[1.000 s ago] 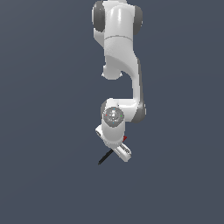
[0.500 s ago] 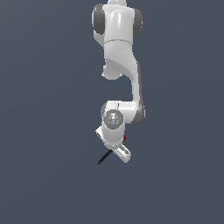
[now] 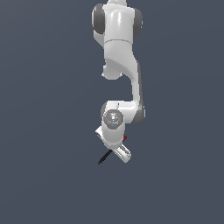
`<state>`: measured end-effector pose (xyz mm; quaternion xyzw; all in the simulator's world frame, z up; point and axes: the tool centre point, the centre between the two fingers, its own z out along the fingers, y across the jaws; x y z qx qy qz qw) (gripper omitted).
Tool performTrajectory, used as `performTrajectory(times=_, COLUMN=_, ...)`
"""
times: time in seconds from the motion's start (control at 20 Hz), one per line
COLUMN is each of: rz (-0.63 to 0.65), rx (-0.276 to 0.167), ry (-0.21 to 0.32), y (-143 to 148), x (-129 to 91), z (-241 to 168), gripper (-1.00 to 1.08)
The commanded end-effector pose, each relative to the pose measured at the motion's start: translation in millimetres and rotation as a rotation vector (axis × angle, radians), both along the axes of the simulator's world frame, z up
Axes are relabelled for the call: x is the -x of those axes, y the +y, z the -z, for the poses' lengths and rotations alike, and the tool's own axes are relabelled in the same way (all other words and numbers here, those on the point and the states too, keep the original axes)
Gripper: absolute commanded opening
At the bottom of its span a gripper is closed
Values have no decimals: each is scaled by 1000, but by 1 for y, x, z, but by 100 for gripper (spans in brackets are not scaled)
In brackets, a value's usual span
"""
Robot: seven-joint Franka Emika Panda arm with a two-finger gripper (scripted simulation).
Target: Pick up the object and move it to a goal position.
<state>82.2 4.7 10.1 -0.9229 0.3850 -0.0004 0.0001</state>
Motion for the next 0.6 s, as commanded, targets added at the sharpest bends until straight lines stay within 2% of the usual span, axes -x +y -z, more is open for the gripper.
performTrajectory(times=0.0, rz=0, rx=0, ry=-1, y=-1, x=1, z=-3, gripper=-100)
performTrajectory(times=0.55, rz=0, rx=-1, ry=0, y=-17, x=16, z=-52, gripper=-100)
